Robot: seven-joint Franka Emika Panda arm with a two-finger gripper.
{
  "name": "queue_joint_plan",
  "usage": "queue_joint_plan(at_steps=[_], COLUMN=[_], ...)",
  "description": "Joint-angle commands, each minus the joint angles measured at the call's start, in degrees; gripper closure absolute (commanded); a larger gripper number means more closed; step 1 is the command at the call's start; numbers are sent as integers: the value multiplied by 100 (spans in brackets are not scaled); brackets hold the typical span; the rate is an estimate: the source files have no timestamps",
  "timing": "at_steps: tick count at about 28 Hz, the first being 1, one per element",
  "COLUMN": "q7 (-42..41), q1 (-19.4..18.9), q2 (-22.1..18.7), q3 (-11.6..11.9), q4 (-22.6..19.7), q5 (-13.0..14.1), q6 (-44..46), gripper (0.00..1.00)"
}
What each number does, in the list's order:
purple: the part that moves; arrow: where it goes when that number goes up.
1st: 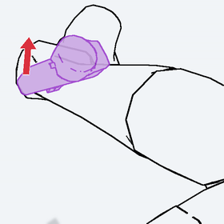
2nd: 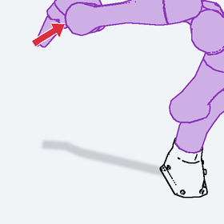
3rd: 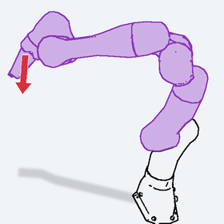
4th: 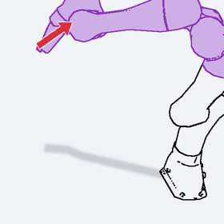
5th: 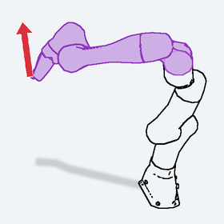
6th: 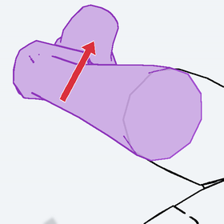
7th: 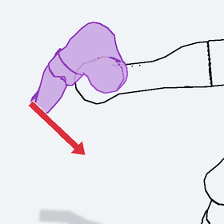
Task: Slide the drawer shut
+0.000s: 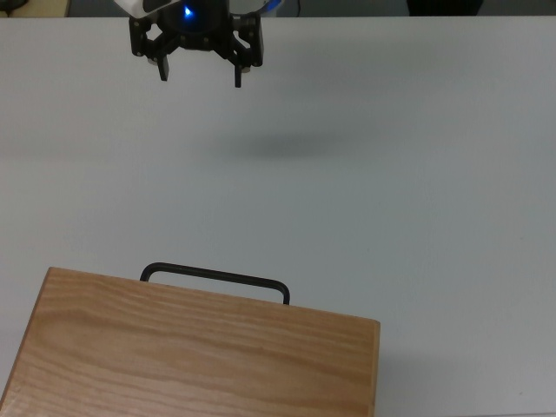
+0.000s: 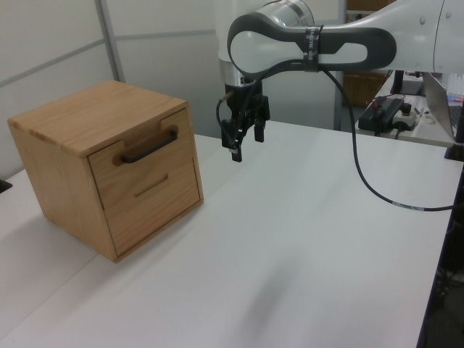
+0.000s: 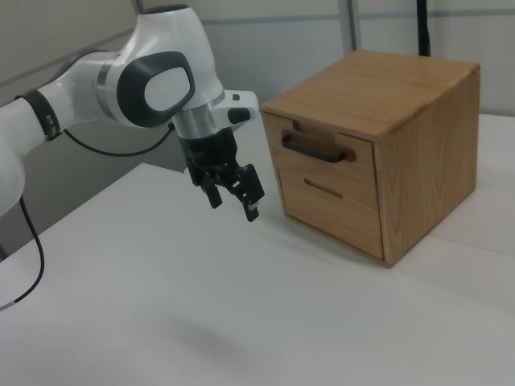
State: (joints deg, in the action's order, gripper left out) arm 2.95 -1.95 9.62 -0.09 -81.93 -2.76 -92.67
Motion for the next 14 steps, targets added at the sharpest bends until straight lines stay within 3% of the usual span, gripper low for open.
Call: queue_joint_plan(at_steps=[1, 14], q7=[-75, -57], q1=[-51, -42], q2=[-215, -286], q3=[26, 17], q4=[-60, -24], q5=[-76, -76], q6=[407, 407], gripper=[0, 0])
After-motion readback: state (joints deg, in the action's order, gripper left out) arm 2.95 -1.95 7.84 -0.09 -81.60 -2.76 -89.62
